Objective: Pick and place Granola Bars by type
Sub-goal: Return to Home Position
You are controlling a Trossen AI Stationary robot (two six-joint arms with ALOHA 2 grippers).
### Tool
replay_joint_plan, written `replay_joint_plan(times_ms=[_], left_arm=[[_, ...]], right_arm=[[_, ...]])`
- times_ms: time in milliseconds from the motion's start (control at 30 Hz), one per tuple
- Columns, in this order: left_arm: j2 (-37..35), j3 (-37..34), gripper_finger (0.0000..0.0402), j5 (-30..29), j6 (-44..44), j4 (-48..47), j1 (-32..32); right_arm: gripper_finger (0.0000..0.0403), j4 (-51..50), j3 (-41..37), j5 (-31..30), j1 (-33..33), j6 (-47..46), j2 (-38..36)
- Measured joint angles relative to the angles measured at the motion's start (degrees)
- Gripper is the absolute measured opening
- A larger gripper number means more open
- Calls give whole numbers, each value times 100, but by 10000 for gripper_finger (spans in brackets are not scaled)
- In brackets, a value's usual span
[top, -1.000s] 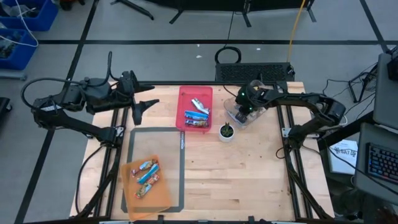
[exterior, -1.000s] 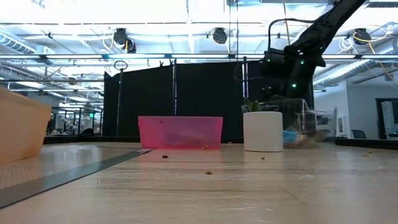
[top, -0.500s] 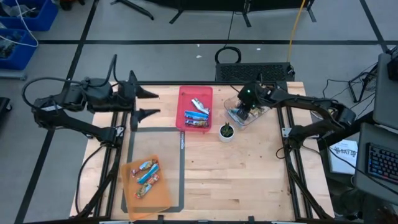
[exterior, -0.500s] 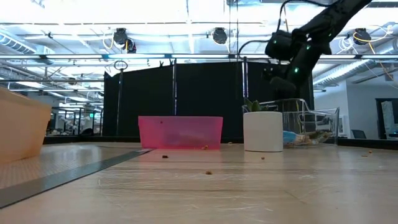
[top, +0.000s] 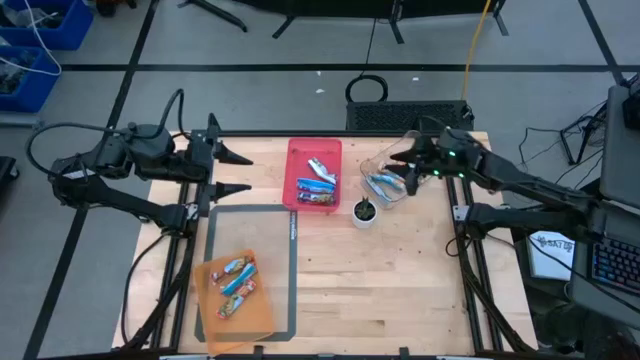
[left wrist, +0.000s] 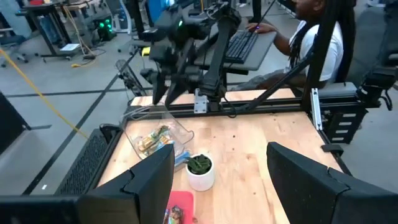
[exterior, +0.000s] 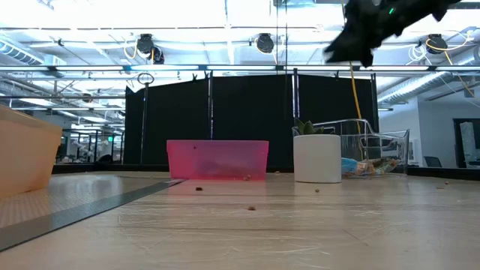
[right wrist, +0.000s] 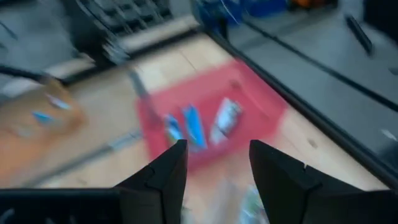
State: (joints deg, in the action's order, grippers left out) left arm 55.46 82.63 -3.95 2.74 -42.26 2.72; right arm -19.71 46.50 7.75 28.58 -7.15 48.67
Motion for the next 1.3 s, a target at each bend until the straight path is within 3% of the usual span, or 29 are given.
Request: replay_joint_plan(times_ms=[267, 467, 667, 1033, 1300], left_arm=[[-248, -893, 255, 560, -156, 705, 0], [-651, -2058, 255, 697, -318, 1946, 2], [-1099, -2984, 255, 1022, -487, 2826, 6], [-1772, -4028, 255, 1051, -474, 3393, 317], [-2338, -4663, 255, 990, -592, 3687, 534]], right_arm=[[167, 420, 0, 153, -1160, -715, -854], [165, 506, 0, 147, -1947, -733, -937], [164, 505, 0, 131, -2364, -1483, -925], [164, 576, -265, 146, -2990, -884, -1146], [166, 1453, -991, 149, -3282, -652, -1716]])
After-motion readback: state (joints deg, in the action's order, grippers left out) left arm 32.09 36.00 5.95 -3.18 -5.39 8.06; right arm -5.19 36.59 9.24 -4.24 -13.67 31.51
